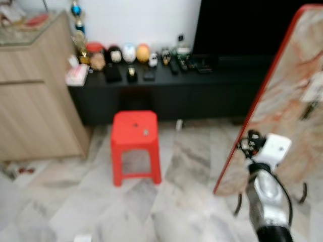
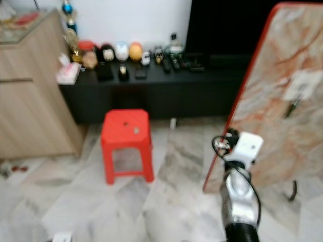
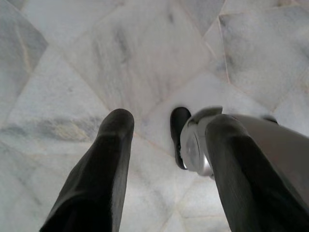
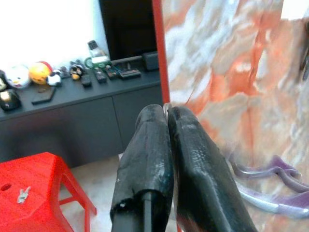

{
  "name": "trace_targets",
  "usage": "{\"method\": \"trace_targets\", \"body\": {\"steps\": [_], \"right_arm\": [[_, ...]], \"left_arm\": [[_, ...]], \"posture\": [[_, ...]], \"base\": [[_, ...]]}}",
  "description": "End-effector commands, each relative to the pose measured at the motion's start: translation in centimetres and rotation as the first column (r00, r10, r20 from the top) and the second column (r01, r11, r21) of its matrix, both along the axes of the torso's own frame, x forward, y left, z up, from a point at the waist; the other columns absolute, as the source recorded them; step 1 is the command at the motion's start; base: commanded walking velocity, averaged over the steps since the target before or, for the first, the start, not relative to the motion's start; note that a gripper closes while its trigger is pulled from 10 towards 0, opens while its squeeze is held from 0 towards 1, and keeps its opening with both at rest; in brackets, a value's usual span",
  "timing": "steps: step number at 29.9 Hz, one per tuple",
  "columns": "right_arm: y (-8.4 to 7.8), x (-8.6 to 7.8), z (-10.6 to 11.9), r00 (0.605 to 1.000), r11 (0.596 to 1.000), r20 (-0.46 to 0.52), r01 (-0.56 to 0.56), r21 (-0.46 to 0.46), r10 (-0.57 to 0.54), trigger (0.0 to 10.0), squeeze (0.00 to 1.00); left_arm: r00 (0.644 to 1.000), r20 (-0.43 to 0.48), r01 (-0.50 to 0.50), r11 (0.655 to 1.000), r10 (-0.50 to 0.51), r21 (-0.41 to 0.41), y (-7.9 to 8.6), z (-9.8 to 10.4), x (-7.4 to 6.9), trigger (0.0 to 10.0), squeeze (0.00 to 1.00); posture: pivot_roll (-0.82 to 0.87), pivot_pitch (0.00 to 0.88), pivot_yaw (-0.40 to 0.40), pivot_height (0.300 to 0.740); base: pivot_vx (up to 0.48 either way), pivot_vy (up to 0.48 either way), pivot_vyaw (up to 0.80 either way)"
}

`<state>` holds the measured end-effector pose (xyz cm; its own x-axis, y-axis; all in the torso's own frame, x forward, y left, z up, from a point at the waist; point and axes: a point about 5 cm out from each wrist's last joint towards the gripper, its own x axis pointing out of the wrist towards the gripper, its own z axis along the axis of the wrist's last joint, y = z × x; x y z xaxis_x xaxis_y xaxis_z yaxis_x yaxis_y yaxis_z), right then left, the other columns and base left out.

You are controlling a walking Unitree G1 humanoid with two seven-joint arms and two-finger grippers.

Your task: Hang keys on a hook

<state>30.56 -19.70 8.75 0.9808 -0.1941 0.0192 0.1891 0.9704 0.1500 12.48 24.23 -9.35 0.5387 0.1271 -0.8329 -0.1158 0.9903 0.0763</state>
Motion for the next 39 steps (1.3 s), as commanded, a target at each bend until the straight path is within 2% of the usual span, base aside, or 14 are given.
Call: {"method": "trace_targets", "body": {"steps": [1,27,33,39], "right_arm": [[-0.56,0.1,0.41,1.0,1.0,0.015,0.014,-0.015,-0.014,10.0,0.0],[-0.87,0.46,0.89,0.999,0.999,0.03,0.033,-0.032,-0.032,10.0,0.0],[-0.92,0.11,0.57,0.999,0.999,0.023,0.037,-0.035,-0.037,10.0,0.0],[-0.98,0.1,0.59,0.999,0.998,0.022,0.044,-0.036,-0.043,10.0,0.0]], "left_arm": [[1.0,-0.01,0.008,1.0,-0.008,-0.01,-0.39,-0.12,0.04,10.0,0.0],[1.0,-0.012,0.018,1.0,-0.018,-0.013,-0.35,-0.1,0.06,10.0,0.0],[1.0,-0.005,0.007,1.0,-0.007,-0.012,-0.3,-0.04,0.22,10.0,0.0],[1.0,0.006,-0.009,1.0,0.009,-0.021,-0.25,0.02,0.33,10.0,0.0]], "posture": [[-0.07,0.0,-0.01,0.74],[-0.08,0.0,-0.004,0.74],[-0.08,0.0,-0.004,0.74],[-0.08,0.0,-0.002,0.74]], "base": [[0.0,-0.401,0.0],[0.0,-0.402,0.0],[0.0,-0.401,0.0],[0.0,-0.052,0.0]]}}
